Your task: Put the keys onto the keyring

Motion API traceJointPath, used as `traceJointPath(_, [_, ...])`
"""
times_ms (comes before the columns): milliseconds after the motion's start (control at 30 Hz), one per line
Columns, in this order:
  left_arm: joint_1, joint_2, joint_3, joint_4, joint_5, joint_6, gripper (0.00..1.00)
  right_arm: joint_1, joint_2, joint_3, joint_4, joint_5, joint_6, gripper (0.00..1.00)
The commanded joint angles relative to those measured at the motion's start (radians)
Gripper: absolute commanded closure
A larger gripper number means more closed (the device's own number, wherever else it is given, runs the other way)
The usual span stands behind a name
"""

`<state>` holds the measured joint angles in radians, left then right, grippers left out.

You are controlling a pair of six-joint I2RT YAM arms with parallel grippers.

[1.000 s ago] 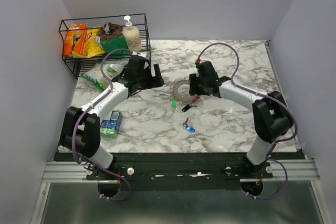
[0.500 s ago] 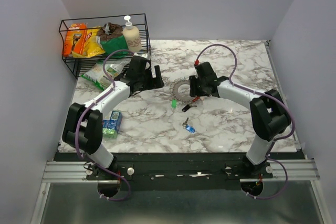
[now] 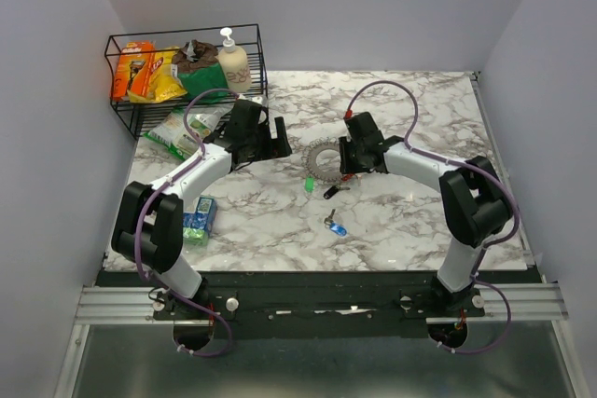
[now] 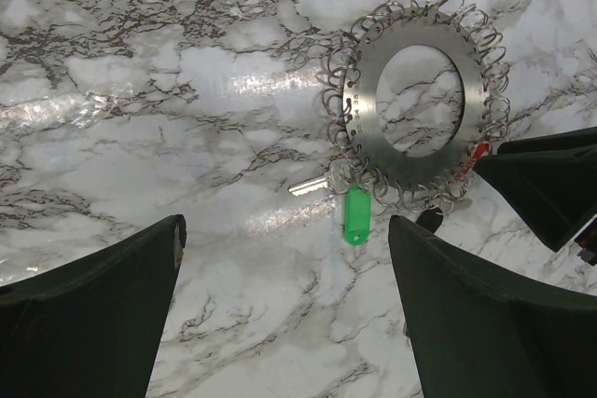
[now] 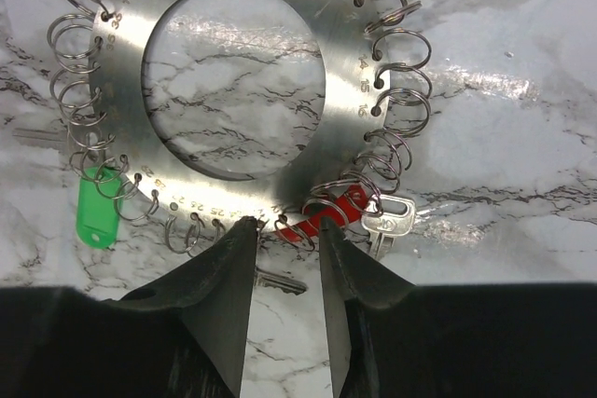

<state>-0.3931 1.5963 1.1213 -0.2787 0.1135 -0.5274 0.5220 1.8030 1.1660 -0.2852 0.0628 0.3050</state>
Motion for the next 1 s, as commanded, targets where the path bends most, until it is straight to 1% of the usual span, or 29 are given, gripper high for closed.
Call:
traceJointPath(0, [-0.003,0.004,-0.009,0.009,0.015,0.007,0.01,-0.005,0.051,0.001,0.007,0.011,-0.007,0.60])
traceJointPath(200, [-0.003,-0.002,-0.014,0.003,0.017,0.009,0.01,-0.008,0.081,0.004,0.004,0.006,-0.004,0.60])
traceJointPath(267, [-0.003,-0.002,-0.014,0.004,0.015,0.009,0.01,-0.008,0.081,0.006,0.004,-0.010,-0.006,0.67])
traceJointPath(333, [-0.003,-0.001,-0.011,-0.001,0.017,0.009,0.01,-0.008,0.078,0.003,0.004,-0.021,-0.004,0.69])
traceJointPath(367, [-0.003,-0.001,-0.011,-0.002,0.020,0.009,0.01,-0.008,0.070,0.001,0.004,-0.027,-0.003,0.74])
traceJointPath(433, [-0.001,0.001,-0.012,0.003,0.018,0.010,0.01,-0.008,0.064,-0.002,0.004,-0.027,-0.003,0.80])
traceJointPath(467, [-0.003,0.001,-0.012,0.004,0.018,0.009,0.01,-0.008,0.061,-0.003,0.004,-0.034,-0.004,0.86])
traceJointPath(533, [-0.003,0.005,-0.009,-0.001,0.020,0.010,0.01,-0.008,0.056,-0.005,0.004,-0.046,-0.001,0.90])
traceJointPath(567, [-0.003,0.005,-0.006,-0.004,0.021,0.010,0.01,-0.008,0.055,-0.005,0.004,-0.055,0.002,0.94])
traceJointPath(633, [-0.003,0.005,-0.006,-0.004,0.020,0.010,0.01,-0.008,0.052,-0.006,0.009,-0.055,0.006,0.98])
traceJointPath(667, [-0.003,0.004,-0.009,0.001,0.018,0.010,0.01,-0.008,0.053,-0.008,0.015,-0.087,0.011,0.99])
traceJointPath(833, [-0.003,0.008,-0.003,-0.007,0.021,0.006,0.01,-0.008,0.061,-0.008,0.030,-0.112,0.031,0.99])
traceJointPath(933, [-0.001,0.011,-0.002,0.004,0.028,0.001,0.01,-0.008,0.058,-0.022,0.060,-0.155,0.057,0.99])
traceJointPath(967, [-0.003,0.016,0.005,0.003,0.029,0.000,0.01,-0.008,0.059,-0.025,0.078,-0.190,0.080,0.99])
